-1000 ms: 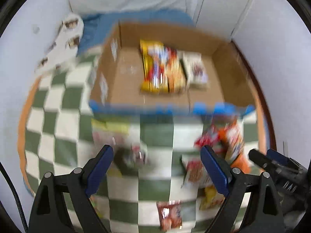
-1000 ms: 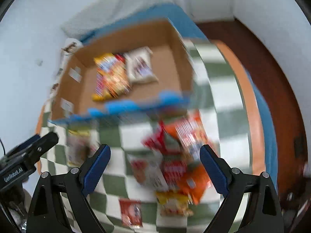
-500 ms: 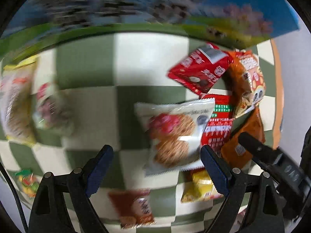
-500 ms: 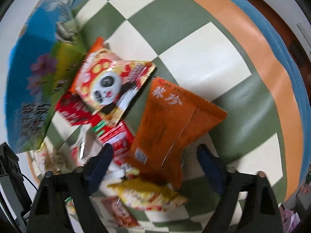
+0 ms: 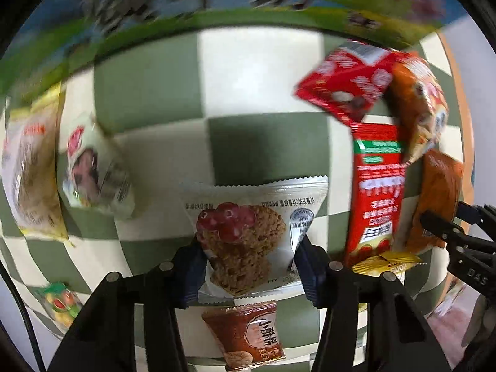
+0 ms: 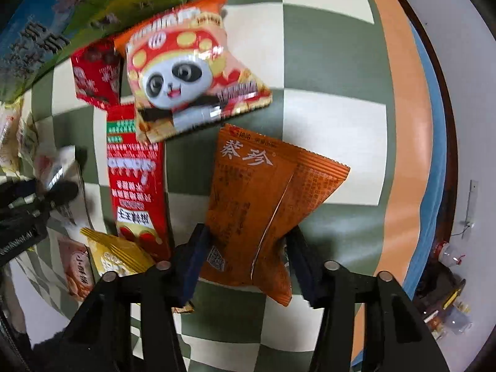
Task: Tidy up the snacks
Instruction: 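Grasp the white cookie packet with left tool while right tool grasps the orange packet, then lower both packets into the box beside the noodle bag and release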
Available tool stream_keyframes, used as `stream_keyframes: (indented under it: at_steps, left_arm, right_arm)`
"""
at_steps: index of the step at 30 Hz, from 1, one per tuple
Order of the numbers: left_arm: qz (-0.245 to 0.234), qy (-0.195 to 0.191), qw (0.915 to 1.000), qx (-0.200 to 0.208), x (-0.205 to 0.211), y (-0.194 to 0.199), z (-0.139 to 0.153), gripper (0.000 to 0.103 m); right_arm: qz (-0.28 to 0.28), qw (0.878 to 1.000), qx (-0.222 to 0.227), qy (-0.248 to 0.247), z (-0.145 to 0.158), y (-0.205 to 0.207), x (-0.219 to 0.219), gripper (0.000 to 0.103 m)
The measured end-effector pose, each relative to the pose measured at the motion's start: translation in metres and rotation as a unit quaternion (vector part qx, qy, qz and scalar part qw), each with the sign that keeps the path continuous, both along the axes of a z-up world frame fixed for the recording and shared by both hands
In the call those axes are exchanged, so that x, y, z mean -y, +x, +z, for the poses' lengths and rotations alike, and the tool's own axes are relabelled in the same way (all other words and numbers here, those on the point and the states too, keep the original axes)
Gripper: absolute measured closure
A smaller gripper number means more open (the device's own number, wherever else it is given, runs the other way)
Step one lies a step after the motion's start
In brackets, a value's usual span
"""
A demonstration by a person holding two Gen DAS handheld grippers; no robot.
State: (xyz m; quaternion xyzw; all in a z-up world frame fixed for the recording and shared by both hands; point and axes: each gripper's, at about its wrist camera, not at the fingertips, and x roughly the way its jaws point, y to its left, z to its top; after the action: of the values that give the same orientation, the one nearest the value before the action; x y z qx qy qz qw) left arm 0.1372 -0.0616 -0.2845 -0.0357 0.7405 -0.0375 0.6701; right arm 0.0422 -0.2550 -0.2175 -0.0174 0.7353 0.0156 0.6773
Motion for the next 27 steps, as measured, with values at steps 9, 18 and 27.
stream_keyframes:
  at_steps: [9,18,27]
  left_arm:
    - [-0.001,0.002,1.0000,-0.004,0.004,-0.001,-0.018,0.047]
    - [0.020,-0.007,0.9997,0.015,0.016,-0.012,-0.001,0.059]
    - [0.029,-0.047,0.9978,0.036,-0.004,-0.025,0.048,0.059]
  right_arm:
    - [-0.113,0.993,0.010,0.014,-0.013,0.008,0.013,0.034]
    - [-0.122,0.991,0.046,0.009,-0.002,-0.012,0.007,0.053]
    - [-0.115,0.988,0.074,0.075,0.057,-0.050,-0.004,0.054]
